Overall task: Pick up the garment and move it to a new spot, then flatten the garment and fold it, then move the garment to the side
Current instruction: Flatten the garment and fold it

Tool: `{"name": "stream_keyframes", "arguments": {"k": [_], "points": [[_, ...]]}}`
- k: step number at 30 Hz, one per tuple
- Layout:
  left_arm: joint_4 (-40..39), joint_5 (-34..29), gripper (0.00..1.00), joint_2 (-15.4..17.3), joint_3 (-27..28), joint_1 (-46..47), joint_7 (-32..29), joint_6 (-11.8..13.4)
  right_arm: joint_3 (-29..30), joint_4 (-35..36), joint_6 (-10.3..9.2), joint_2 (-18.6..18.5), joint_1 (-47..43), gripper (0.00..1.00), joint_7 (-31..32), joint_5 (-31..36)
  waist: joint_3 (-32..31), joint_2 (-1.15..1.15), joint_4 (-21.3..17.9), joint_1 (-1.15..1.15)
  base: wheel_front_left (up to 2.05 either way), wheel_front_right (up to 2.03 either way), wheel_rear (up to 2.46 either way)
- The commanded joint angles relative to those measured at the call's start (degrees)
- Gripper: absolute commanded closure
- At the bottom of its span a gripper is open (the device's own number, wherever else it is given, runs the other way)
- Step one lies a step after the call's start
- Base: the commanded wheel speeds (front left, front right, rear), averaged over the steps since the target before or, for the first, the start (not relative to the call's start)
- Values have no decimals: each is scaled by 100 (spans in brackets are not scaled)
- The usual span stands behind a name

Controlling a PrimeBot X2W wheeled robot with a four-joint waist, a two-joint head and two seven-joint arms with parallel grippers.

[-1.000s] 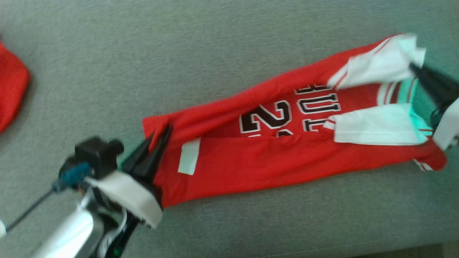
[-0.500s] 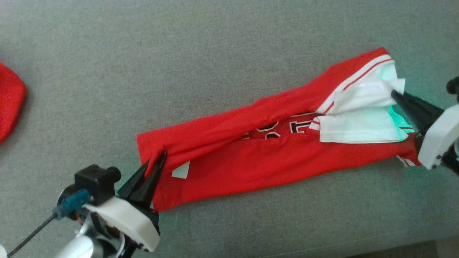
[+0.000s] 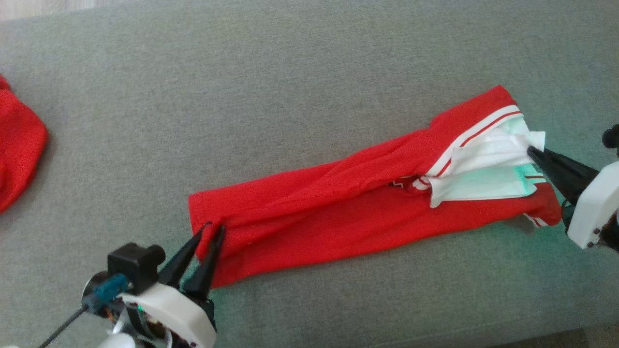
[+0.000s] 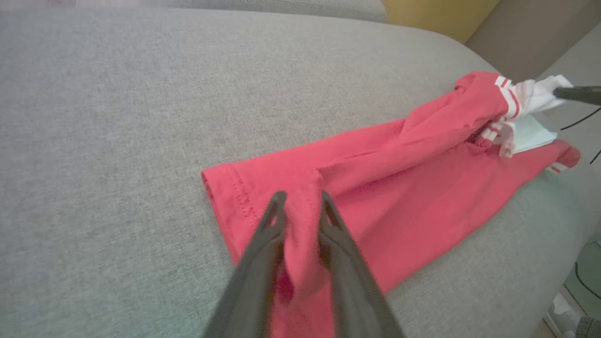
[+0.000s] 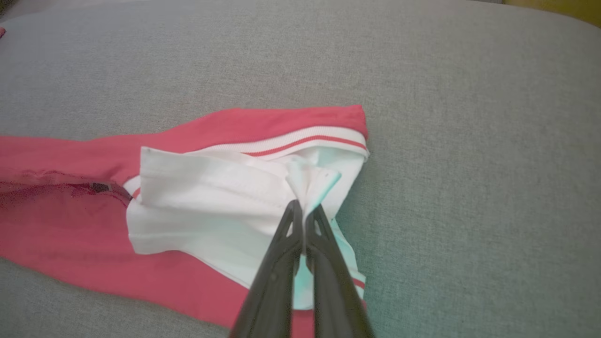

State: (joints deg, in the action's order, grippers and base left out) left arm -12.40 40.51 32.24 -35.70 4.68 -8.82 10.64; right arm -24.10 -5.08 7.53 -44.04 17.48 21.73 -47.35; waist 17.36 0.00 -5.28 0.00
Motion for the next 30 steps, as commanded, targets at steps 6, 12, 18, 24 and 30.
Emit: {"name": "stream_keyframes", "arguments": {"k": [6, 12, 18, 24, 30], "points": [[262, -359, 0, 217, 92, 58, 110, 188, 112, -130, -4, -58, -154, 0, 374, 185, -16, 0, -72, 0, 0, 0, 0], [312, -666, 0, -73, 642, -45, 1191, 899, 929, -429, -4, 653, -7, 0, 474, 159, -44, 0, -76, 0, 0, 0, 0], [481, -1071, 0, -476, 763, -97, 2145, 1239, 1500, -848, -4, 1337, 158, 0, 955, 825, -14, 0, -9, 0, 0, 0, 0], [800, -1554, 0, -941, 723, -92, 2368, 1325, 1667, -1384, -4, 2049, 240, 0, 1345, 1091, 46, 0, 161, 0, 0, 0, 0], [958, -1949, 0, -1360, 928, -200, 2379, 1048, 1782, -1682, -4, 2435, 244, 0, 1593, 988, 41, 0, 354, 0, 0, 0, 0]]}}
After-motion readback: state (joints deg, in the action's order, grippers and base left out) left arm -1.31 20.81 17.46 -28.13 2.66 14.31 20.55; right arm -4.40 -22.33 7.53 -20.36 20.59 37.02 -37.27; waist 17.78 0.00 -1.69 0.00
